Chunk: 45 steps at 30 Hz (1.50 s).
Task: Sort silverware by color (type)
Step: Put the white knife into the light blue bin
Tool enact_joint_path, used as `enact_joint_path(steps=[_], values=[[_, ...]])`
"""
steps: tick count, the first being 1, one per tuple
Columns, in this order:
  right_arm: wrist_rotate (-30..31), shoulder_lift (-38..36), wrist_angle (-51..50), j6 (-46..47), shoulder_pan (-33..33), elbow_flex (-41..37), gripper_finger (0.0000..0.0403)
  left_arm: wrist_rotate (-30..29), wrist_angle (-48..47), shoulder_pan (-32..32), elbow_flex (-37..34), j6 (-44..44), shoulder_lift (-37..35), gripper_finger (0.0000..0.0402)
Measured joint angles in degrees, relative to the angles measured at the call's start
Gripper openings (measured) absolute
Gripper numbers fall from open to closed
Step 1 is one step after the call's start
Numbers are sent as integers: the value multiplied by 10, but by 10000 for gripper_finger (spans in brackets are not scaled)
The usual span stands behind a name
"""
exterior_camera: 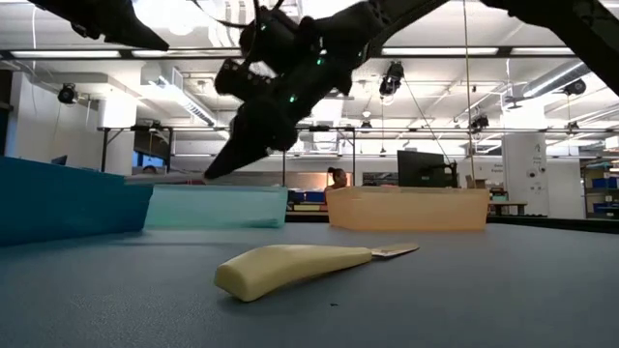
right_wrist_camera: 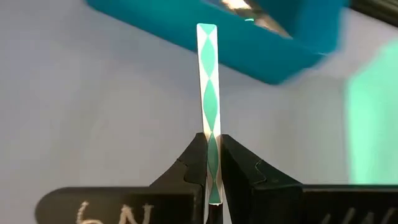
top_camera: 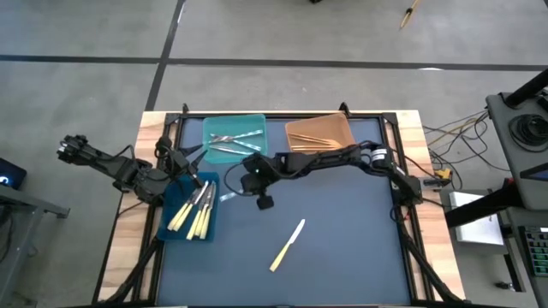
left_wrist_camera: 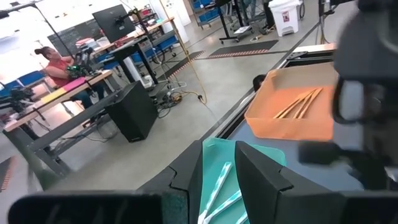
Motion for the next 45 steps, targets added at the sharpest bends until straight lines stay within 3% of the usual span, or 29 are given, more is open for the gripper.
enact_joint_path(steps=[2,9,17,21,27,35,45], values=[[20,-15,-16,-4,-5,0,19,14,9,0,0,0,4,77],[177,-62,-74,-39,-5,1,19,133,87,0,0,5,48,92],[273,-79,-104,-43,9,2,18,149,131,0,0,6,171,172],[278,-81,-103,-40,15,2,18,150,132,4,0,0,227,198],[278,-89,-102,-43,23,2,18,150,133,32,0,-22,286,198],[279,-97,-102,-44,28,2,18,200,166,77,0,-13,336,196],[279,-97,-102,-44,28,2,18,199,201,112,0,5,373,195]])
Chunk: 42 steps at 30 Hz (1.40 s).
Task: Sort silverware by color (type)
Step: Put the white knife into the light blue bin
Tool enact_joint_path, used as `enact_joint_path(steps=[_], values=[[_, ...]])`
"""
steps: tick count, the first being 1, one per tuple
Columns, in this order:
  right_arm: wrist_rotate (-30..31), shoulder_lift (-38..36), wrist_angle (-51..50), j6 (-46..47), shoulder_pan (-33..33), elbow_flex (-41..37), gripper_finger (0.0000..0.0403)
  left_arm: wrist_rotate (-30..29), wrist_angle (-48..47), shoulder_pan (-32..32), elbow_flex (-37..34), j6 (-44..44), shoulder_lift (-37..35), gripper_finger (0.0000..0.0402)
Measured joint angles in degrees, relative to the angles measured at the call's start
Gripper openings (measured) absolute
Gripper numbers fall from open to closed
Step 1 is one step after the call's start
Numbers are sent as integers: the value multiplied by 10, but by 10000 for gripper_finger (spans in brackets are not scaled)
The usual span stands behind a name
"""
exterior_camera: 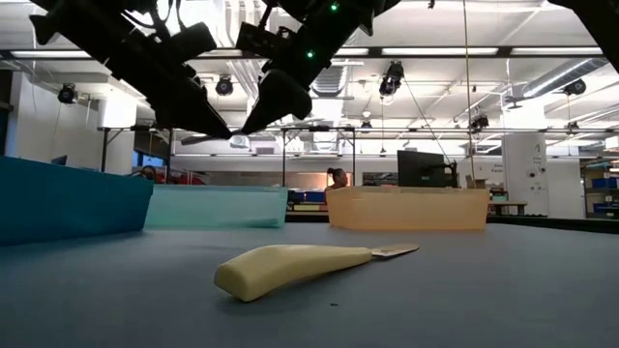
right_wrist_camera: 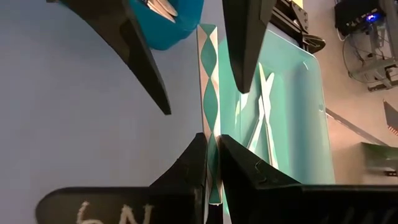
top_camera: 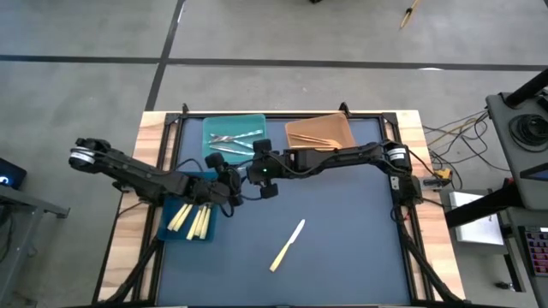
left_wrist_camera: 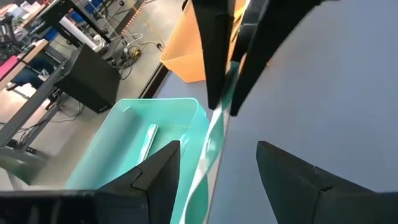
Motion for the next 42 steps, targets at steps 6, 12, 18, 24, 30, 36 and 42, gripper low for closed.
enact_joint_path(steps=[6,12,18,24,30,36,42], values=[[-1,0,1,4,0,0,19,0,21,3,0,13,2,161],[-1,0,1,4,0,0,21,0,22,4,0,14,2,103],[-1,0,1,12,0,0,22,0,27,4,0,10,2,78],[-1,0,5,46,0,0,22,0,34,4,0,12,2,117],[-1,0,10,61,0,0,22,0,35,5,0,12,2,162],[-2,0,20,61,0,0,22,0,35,5,0,12,2,159],[-4,0,19,61,0,0,22,0,34,5,0,12,2,109]])
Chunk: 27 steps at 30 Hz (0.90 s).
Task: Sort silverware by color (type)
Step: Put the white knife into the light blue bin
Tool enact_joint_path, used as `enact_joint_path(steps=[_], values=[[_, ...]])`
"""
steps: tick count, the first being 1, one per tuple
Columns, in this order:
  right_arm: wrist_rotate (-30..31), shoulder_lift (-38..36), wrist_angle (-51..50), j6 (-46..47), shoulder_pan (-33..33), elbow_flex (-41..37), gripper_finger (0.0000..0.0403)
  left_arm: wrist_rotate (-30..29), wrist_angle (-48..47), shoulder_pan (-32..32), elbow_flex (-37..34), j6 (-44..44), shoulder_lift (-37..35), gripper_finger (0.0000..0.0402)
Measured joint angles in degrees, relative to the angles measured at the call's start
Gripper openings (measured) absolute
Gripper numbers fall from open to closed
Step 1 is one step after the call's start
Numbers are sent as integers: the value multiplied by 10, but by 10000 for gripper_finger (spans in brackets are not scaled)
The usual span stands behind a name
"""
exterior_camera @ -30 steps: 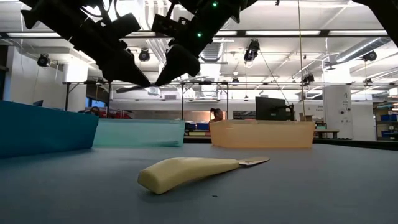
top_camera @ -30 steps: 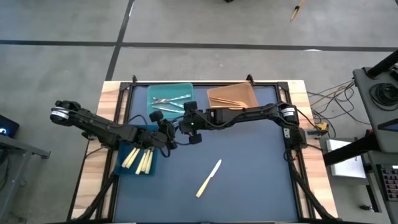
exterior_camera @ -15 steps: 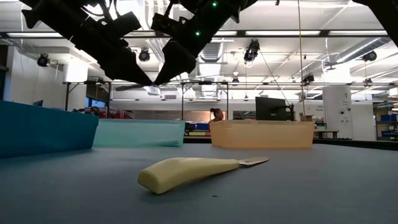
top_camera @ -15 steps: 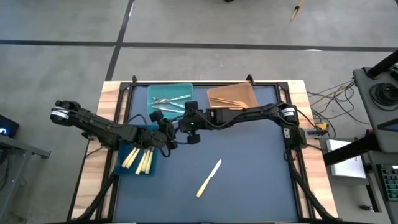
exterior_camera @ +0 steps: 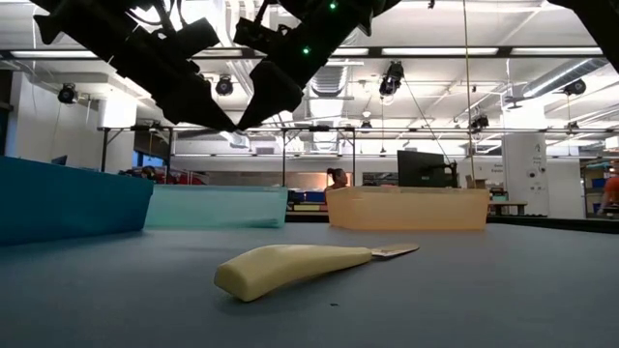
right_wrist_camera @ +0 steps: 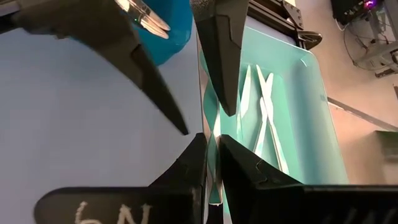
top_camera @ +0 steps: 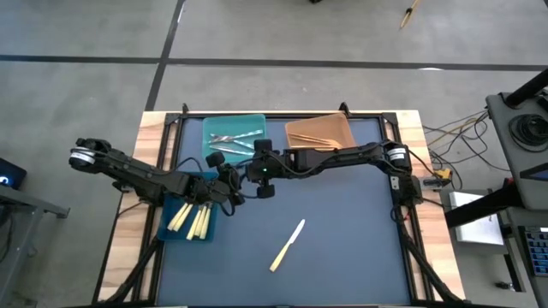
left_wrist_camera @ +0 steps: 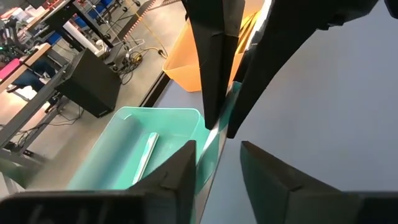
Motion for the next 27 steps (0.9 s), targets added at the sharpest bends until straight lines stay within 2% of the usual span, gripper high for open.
enact_joint_path(steps=[6,8,16,27], values=[[-2,0,-2,0,0,0,22,-3,0,0,0,1,0,22],[2,0,-2,-1,0,0,22,-10,2,0,0,-1,0,7],[3,0,-1,0,0,0,25,-14,4,0,0,-2,0,0],[1,0,0,6,0,0,82,-5,2,0,0,-3,-15,0]])
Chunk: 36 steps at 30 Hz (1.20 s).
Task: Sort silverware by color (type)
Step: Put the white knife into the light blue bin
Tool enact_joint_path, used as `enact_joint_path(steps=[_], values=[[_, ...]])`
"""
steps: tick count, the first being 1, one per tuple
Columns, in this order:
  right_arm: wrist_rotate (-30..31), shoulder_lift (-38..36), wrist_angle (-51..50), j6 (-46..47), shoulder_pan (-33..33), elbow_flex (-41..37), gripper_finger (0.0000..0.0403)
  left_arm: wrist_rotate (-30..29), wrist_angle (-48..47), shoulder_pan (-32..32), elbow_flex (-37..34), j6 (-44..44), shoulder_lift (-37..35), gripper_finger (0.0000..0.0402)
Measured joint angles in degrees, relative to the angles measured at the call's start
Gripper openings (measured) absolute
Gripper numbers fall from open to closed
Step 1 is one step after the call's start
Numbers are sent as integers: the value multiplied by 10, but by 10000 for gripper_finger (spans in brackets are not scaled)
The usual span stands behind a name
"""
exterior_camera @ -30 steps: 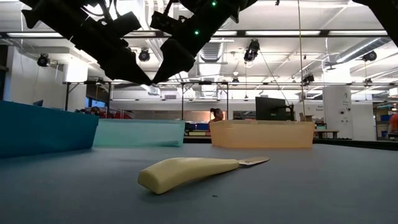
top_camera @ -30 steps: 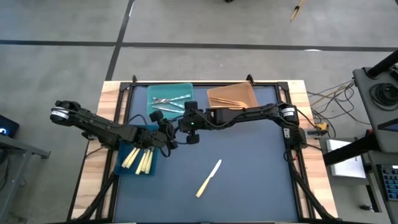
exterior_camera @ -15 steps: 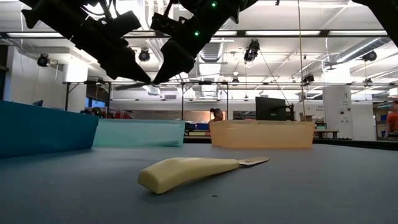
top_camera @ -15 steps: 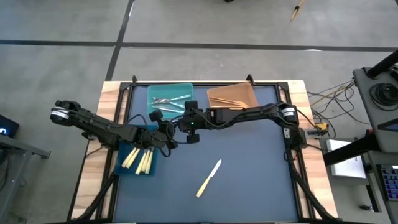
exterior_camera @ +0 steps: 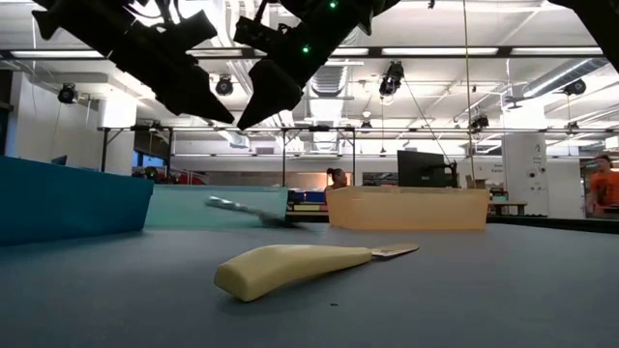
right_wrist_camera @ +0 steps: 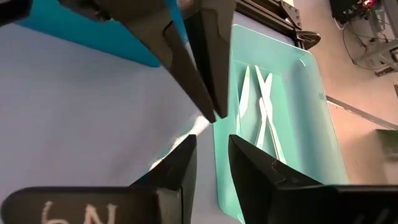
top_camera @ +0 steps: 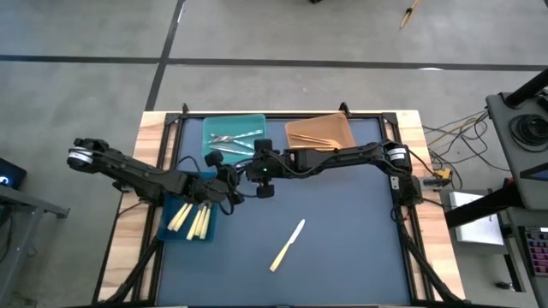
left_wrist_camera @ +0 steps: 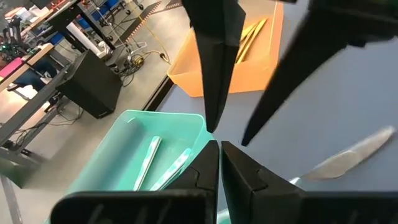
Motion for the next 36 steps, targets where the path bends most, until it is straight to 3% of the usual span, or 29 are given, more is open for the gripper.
enact_joint_path(steps=[6,11,19,28,36], values=[[2,-1,-11,0,0,0,89,13,-4,0,0,-2,-16,0],[-1,-24,-98,47,0,0,79,143,-10,-1,0,30,-11,0],[-5,-71,-130,209,9,-76,58,130,-13,-1,0,49,-10,0],[-14,-54,-103,396,15,-110,53,125,-11,-1,0,119,-11,0],[-15,-30,-50,462,17,-110,105,119,-12,-1,0,147,-32,0]])
